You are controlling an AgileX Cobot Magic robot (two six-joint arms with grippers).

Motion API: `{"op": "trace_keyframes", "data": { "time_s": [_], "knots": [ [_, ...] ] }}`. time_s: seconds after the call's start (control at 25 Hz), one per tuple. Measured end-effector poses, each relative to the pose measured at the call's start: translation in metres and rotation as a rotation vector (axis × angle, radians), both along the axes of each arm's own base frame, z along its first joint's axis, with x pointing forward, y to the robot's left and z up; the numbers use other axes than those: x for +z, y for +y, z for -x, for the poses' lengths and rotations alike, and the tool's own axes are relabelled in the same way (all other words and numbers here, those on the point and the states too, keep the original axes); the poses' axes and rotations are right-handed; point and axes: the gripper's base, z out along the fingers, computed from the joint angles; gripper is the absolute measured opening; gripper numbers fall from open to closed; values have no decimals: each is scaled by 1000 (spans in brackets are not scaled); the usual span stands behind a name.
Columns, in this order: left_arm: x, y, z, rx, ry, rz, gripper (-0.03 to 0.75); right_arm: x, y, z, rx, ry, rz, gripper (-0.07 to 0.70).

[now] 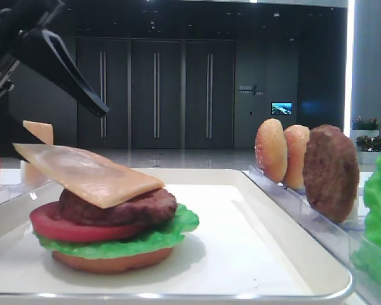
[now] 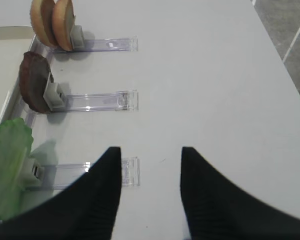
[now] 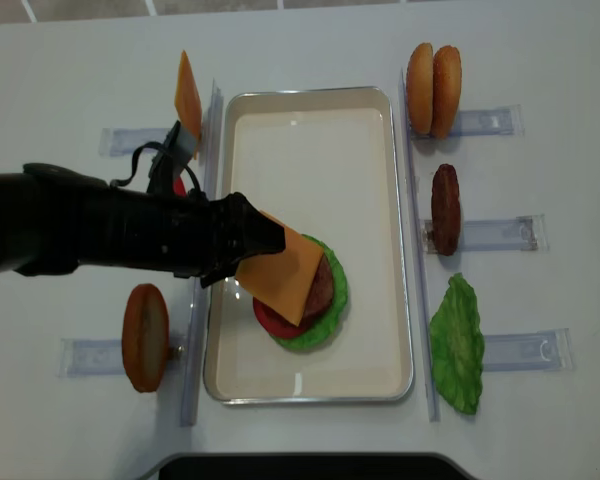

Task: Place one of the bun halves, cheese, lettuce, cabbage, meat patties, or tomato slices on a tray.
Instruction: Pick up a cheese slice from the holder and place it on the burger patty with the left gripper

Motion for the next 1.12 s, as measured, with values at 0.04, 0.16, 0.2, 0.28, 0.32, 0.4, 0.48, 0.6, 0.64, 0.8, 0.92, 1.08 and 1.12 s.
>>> {"op": "trace_keyframes", "data": {
  "time_s": [0.04,0.16,0.2,0.28,0.32,0.4,0.48,0.6,0.64,0.8,0.92,1.08,1.12],
  "knots": [
    [0,0,0,0,4,-2,482,0,0,0,0,0,0,275],
    [-1,1,2,-6,20,-14,482,0,0,0,0,0,0,275],
    [-2,1,2,-10,25,-19,482,0,0,0,0,0,0,275],
    [-2,1,3,-8,35,-23,482,0,0,0,0,0,0,275],
    [-2,1,2,-9,36,-25,482,0,0,0,0,0,0,275],
    [0,1,0,-13,42,-34,482,0,0,0,0,0,0,275],
    [2,1,-2,-24,50,-48,482,0,0,0,0,0,0,275],
    [6,0,-6,-33,64,-61,482,0,0,0,0,0,0,275],
    [8,-1,-7,-36,68,-60,486,0,0,0,0,0,0,275],
    [14,-2,-12,-49,80,-82,486,0,0,0,0,0,0,275],
    [19,-10,-12,-87,85,-134,486,0,0,0,0,0,0,275],
    [30,-27,-14,-125,67,-176,486,0,0,0,0,0,0,274],
    [32,-29,-15,-126,64,-188,486,0,0,0,0,0,0,274]
  ]
}}
